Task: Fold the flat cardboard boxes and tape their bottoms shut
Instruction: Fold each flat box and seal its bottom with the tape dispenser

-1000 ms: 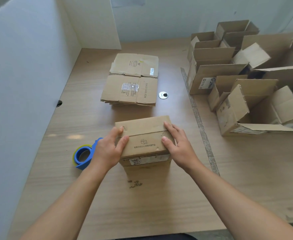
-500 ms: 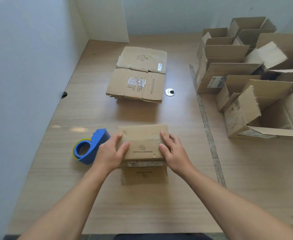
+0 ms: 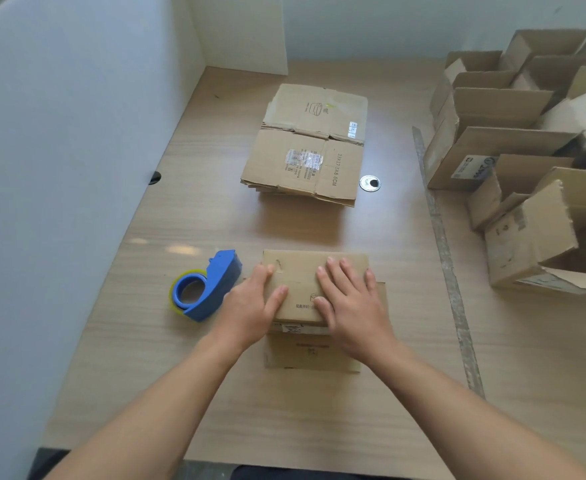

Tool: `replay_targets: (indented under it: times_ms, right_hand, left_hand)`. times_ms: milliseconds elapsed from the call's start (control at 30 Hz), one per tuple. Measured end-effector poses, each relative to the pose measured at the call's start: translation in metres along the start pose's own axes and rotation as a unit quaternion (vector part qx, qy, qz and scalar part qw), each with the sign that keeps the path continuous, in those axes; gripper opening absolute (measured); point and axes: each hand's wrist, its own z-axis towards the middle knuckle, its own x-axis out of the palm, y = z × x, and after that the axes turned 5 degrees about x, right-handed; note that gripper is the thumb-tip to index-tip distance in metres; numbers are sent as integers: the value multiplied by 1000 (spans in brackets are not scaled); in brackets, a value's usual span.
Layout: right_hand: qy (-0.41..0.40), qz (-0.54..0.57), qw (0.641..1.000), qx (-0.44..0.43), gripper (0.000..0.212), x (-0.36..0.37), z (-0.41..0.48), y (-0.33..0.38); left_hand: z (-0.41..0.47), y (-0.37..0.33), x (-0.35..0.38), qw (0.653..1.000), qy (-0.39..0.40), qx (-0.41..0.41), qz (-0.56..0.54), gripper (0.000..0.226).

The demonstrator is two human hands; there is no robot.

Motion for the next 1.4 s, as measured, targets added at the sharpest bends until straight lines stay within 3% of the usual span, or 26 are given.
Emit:
replay_targets:
  times_ms: [100,167,267,333,400,533,767,900,967,1033,1133,1233,1400]
  right_hand:
    - [-30,-8,1000,-1,53,5,-1,-3]
    - [-37,17,999,11,51,5,1,0]
    - [-46,81,995,42,49,3,1,3]
    - [-48,89,994,51,50,3,2,3]
    - [-44,74,995,52,50,1,4,3]
    - [-51,17,998,22,44,-3,7,7]
    - [-43,158,986,43,46,-2,10,0]
    - [-58,188,979,46,47,-3,10,-1]
    - [-59,218,972,57,54,-7,10,0]
    - [-60,288,953,67,49,-13,9,-1]
    - [-56,418,904,68,43,-20,6,-11]
    - [-34,436,898,53,52,-23,3,-17]
    - [-11,425,904,41,53,-26,5,-20]
  left_hand:
    - [4,15,-9,999,18,12,-42,39]
    - [8,32,-17,999,-32,3,-31,37]
    - [15,67,-28,985,-95,-37,142,50]
    - [18,84,-33,963,-25,-97,250,63]
    - [22,95,-30,948,57,-130,285,70]
    - [25,109,-12,962,73,-119,234,72]
    - [32,105,-28,981,34,-96,167,72]
    - [26,72,-63,992,-6,0,126,71]
    - [20,50,-78,990,-31,85,107,67]
    - [18,32,-87,965,-49,223,131,61]
    - [20,19,-84,896,3,384,222,54]
    - [22,7,-74,855,40,436,278,53]
    - [25,-4,-63,836,66,460,290,53]
